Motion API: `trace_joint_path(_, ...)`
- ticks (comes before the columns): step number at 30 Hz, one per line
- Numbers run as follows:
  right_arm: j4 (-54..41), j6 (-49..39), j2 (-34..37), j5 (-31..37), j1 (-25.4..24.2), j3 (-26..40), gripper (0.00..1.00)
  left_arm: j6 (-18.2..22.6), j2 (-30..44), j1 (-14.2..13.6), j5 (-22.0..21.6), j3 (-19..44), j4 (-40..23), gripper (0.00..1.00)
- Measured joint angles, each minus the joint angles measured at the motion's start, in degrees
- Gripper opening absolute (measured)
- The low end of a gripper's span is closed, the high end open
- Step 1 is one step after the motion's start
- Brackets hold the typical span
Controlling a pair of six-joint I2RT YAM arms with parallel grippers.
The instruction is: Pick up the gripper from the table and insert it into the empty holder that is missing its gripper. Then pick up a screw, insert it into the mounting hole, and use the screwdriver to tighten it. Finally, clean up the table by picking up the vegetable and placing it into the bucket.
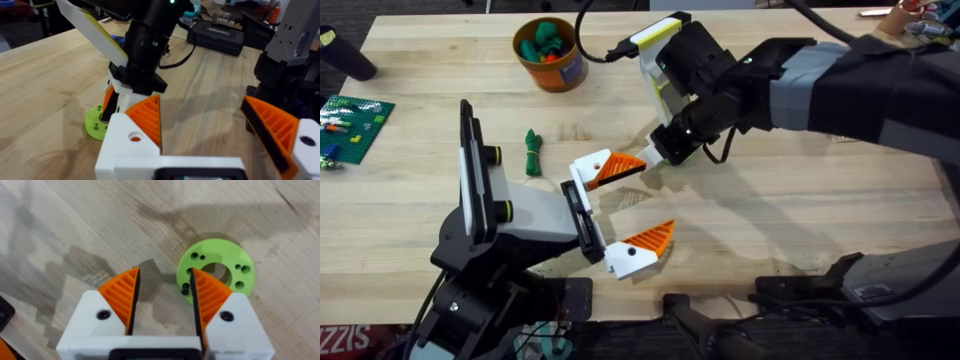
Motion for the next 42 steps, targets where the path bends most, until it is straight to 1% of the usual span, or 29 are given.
trace_joint_path(26,-0.4,-0.1,0.2,0.1,0.0,0.2,0.565,0.0,0.1,0.0,-0.2,0.0,0.2,0.988)
trace_joint_path(33,-3.4,-0.6,0.2,2.5,0.0,0.2,0.565,0.0,0.1,0.0,-0.2,0.0,0.2,0.988)
trace_joint_path(42,-3.4,-0.8,0.2,3.1,0.0,0.2,0.565,0.0,0.0,0.0,-0.2,0.0,0.2,0.988)
